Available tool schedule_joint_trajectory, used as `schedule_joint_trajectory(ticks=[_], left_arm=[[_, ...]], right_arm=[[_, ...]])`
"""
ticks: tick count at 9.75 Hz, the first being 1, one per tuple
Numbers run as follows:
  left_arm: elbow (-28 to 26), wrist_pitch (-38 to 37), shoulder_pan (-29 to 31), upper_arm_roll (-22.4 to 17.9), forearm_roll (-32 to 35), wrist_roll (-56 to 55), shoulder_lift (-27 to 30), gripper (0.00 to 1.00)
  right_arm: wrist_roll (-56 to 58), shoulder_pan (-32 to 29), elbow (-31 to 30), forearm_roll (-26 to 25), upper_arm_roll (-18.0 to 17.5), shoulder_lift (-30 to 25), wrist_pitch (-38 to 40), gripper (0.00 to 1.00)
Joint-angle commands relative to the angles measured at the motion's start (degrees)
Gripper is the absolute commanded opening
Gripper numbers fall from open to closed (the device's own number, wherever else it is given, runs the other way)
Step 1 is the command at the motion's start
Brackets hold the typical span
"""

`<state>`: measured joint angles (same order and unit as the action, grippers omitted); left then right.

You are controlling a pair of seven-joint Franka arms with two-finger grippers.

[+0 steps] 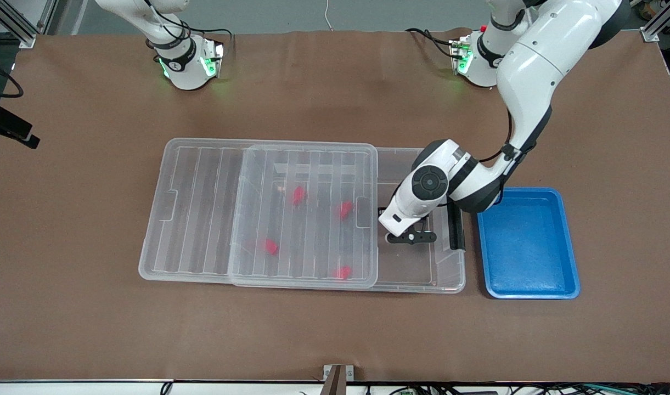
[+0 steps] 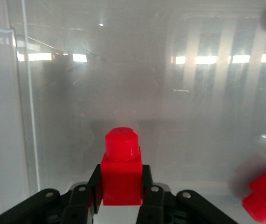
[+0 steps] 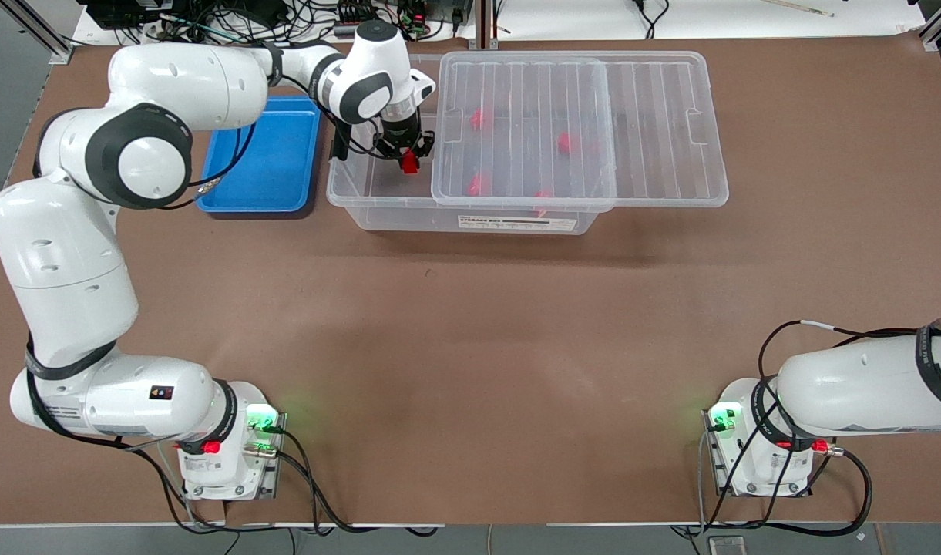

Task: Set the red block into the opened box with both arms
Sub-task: 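Lower the red block into the opened box compartment with the left gripper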

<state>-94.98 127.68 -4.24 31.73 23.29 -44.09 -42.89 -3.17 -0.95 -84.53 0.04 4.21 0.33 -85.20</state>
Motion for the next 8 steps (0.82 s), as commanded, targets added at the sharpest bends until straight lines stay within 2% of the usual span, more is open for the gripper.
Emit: schedule_joint_trajectory(ticks=[1, 2, 3, 5, 8], left_arm=[[0.0, 1.6, 0.1, -0.7, 3.1, 0.1, -2.0, 0.62], [0.0, 1.5, 0.5, -0.7, 3.0, 0.1, -1.5, 0.74], [0.1, 1.5, 0.7, -0.6, 3.0, 0.1, -1.3, 0.77], [1.0, 0.5, 0.8, -0.3, 2.4, -0.2, 0.8, 0.99], [1.6, -5.0, 2.0, 1.7, -0.9, -0.2, 6.2, 0.99]], right_arm=[[0.8, -0.6, -0.1, 1.1, -0.1, -0.2, -0.1, 1.0], [0.7, -0.6, -0.2, 1.1, -0.2, -0.2, -0.1, 1.0], [0.7, -0.6, -0.2, 1.1, -0.1, -0.2, -0.1, 1.0], [0.8, -0.6, -0.2, 1.1, -0.1, -0.2, -0.2, 1.0], [0.8, -0.7, -0.2, 1.1, -0.1, -0.2, 0.0, 1.0]])
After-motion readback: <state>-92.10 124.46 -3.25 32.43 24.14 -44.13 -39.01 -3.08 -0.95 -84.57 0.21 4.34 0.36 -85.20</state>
